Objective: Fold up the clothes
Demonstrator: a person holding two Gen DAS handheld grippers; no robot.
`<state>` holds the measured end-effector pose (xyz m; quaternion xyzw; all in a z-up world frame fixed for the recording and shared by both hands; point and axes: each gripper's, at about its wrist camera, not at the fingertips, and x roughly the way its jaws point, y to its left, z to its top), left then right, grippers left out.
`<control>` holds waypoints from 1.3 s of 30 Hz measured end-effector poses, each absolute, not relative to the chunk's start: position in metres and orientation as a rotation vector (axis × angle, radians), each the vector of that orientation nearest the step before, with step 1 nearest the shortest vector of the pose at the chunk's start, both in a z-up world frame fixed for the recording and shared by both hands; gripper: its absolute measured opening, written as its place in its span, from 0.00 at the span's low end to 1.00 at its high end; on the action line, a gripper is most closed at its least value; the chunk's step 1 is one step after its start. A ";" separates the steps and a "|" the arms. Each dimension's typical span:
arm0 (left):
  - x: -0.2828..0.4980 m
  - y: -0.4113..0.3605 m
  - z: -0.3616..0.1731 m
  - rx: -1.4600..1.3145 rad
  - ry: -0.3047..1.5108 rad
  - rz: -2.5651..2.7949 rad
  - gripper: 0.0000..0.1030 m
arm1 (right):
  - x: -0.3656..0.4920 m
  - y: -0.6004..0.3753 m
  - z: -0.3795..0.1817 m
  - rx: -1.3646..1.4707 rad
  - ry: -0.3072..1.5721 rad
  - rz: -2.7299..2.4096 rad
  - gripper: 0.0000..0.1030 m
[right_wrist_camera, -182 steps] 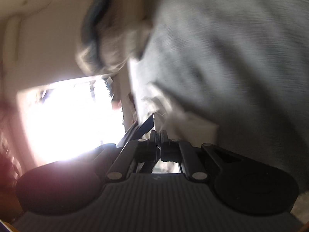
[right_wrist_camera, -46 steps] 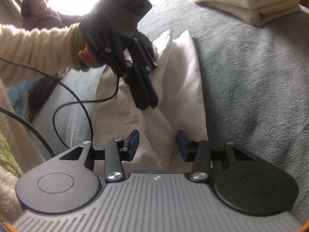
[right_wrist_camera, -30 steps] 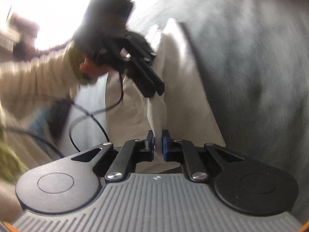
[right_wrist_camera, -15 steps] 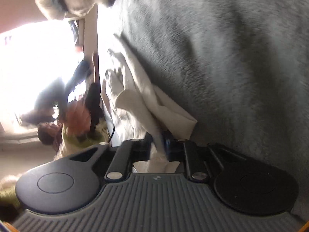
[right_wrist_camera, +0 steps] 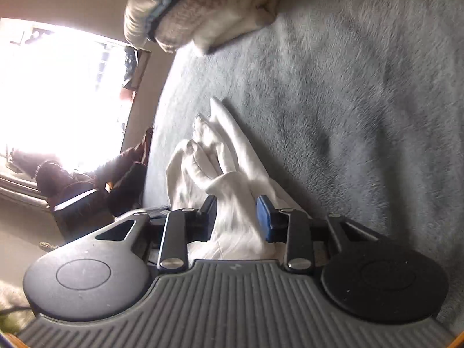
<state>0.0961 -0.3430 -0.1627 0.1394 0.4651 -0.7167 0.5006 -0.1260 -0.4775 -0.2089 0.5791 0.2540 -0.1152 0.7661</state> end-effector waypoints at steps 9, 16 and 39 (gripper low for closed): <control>0.101 -0.318 -0.172 0.119 1.120 -1.648 0.35 | -0.078 -0.498 -0.188 1.056 0.673 -0.382 0.20; 0.136 -0.305 -0.162 0.037 0.989 -1.490 0.41 | -0.032 -0.520 -0.162 0.939 0.616 -0.392 0.36; 0.185 -0.312 -0.185 -0.085 0.996 -1.246 0.38 | 0.050 -0.516 -0.174 0.824 0.590 -0.314 0.03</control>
